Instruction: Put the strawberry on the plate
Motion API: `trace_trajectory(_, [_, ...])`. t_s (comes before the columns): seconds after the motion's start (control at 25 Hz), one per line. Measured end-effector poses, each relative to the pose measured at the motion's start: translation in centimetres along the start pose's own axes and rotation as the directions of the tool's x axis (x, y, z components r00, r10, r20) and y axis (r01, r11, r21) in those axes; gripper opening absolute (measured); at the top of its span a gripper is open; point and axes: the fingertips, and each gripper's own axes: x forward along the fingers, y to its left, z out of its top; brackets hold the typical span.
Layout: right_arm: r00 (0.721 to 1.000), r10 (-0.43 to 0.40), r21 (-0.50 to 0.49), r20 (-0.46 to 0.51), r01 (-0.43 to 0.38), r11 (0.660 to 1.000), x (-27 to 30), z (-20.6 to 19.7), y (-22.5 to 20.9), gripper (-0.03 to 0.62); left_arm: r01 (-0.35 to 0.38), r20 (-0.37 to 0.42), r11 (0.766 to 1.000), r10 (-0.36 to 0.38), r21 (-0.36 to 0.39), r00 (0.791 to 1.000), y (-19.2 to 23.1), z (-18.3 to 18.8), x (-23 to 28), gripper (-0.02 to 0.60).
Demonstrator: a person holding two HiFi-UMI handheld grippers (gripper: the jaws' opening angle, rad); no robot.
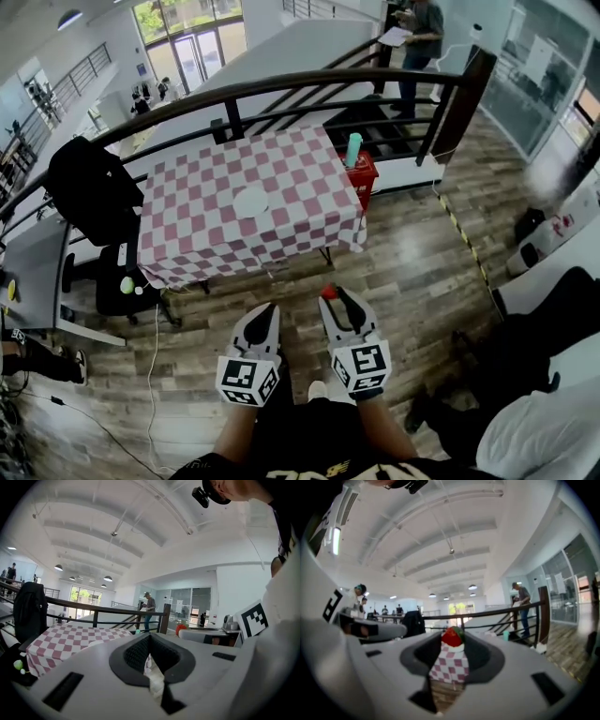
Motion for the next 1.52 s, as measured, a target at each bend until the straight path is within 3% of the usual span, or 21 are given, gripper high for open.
trace_trajectory(0.24, [0.996, -0.061, 0.025, -0.059, 0.063, 0.998, 7.0, -0.7, -2.7, 0.155, 0.040, 0.014, 0.999, -0.040, -0.004, 0.999, 4.4, 1.3, 4.8, 0.009])
trace_trajectory(0.4, [0.999, 0.006, -0.031, -0.040, -0.007, 0.999, 13.1, 2.0, 0.0, 0.155, 0.003, 0.023, 0.999, -0.002, -0.041, 1.000, 10.9, 2.9, 8.1, 0.009])
trace_trajectory(0.64, [0.996, 0.087, -0.073, -0.015, -0.088, 0.993, 22.4, 4.7, 3.3, 0.155, -0.030, 0.093, 0.999, 0.033, -0.031, 0.995, 19.1, 7.3, 11.3, 0.009])
trace_trajectory(0.92, [0.990, 0.144, -0.105, -0.010, -0.144, 0.984, 31.2, 5.6, 6.9, 0.155, -0.074, 0.097, 0.995, 0.080, -0.061, 0.992, 27.6, 7.8, 12.3, 0.009])
trace_trajectory(1.04, [0.991, 0.133, -0.149, 0.001, -0.131, 0.980, 33.2, 5.8, 7.7, 0.155, -0.108, 0.104, 0.991, 0.116, -0.080, 0.988, 31.0, 7.8, 12.2, 0.009])
trace_trajectory(1.28, [0.995, 0.089, -0.131, -0.037, -0.093, 0.987, 35.4, 4.4, 7.0, 0.155, -0.056, 0.046, 0.993, 0.062, -0.107, 0.997, 32.5, 5.6, 14.4, 0.009])
trace_trajectory(1.52, [0.991, 0.080, -0.116, -0.108, -0.092, 0.989, 36.5, 1.5, 5.0, 0.155, -0.051, -0.013, 0.992, 0.050, -0.113, 0.999, 33.6, 2.5, 16.2, 0.009])
